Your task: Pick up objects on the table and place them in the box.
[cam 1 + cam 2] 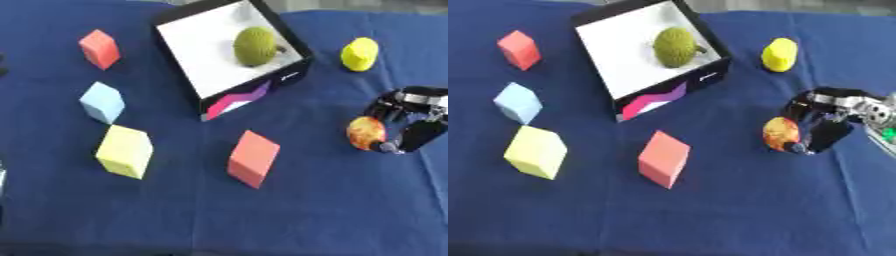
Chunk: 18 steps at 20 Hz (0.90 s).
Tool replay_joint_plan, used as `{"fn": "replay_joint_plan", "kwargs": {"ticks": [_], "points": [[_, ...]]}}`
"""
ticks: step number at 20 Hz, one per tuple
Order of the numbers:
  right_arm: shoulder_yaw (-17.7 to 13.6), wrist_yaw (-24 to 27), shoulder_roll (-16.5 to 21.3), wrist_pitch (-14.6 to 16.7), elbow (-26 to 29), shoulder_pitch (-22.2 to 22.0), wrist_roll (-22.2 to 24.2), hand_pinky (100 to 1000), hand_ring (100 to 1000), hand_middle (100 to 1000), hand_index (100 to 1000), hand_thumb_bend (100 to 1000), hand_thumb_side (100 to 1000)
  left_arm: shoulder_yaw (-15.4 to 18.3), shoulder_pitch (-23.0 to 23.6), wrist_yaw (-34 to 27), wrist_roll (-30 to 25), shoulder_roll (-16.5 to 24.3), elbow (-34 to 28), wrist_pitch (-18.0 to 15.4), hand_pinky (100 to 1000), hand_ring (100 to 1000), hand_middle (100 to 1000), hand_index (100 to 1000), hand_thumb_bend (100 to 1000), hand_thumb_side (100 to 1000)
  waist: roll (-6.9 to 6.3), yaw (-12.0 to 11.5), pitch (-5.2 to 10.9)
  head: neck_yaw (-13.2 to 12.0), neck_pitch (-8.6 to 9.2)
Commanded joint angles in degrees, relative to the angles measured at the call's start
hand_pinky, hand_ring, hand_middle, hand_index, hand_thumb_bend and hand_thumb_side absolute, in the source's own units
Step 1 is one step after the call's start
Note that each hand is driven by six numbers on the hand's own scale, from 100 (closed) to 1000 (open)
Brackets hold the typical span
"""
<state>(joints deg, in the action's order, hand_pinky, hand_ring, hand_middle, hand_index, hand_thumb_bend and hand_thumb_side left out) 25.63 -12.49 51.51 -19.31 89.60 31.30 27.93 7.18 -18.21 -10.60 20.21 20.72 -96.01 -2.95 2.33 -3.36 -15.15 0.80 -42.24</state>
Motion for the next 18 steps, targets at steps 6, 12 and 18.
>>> {"fn": "replay_joint_plan", "kwargs": {"ticks": [6, 12, 18], "points": [[1.18, -2.75, -1.04, 0.36, -1.67, 1.24, -4.36, 751, 729, 572, 696, 356, 100, 0.05, -0.91, -0.06, -0.56, 0.63, -1.26, -0.13, 722, 710, 577, 690, 100, 731, 0.03, -0.44, 1.55, 0.05, 0.67], [0.97, -2.08, -0.23, 1.61, 2.24, 0.76, -5.72, 727, 697, 537, 654, 246, 100, 0.11, -0.95, -0.1, -0.68, 0.7, -1.33, -0.11, 722, 711, 576, 690, 100, 731, 0.13, -0.38, 1.6, -0.02, 0.73], [-3.3, 3.29, 4.16, 1.52, 12.59, 1.13, -2.93, 728, 683, 507, 620, 174, 100, 0.24, -0.78, -0.04, -0.58, 0.94, -1.29, -0.13, 722, 712, 575, 690, 100, 730, 0.32, -0.12, 1.79, -0.18, 0.35]]}}
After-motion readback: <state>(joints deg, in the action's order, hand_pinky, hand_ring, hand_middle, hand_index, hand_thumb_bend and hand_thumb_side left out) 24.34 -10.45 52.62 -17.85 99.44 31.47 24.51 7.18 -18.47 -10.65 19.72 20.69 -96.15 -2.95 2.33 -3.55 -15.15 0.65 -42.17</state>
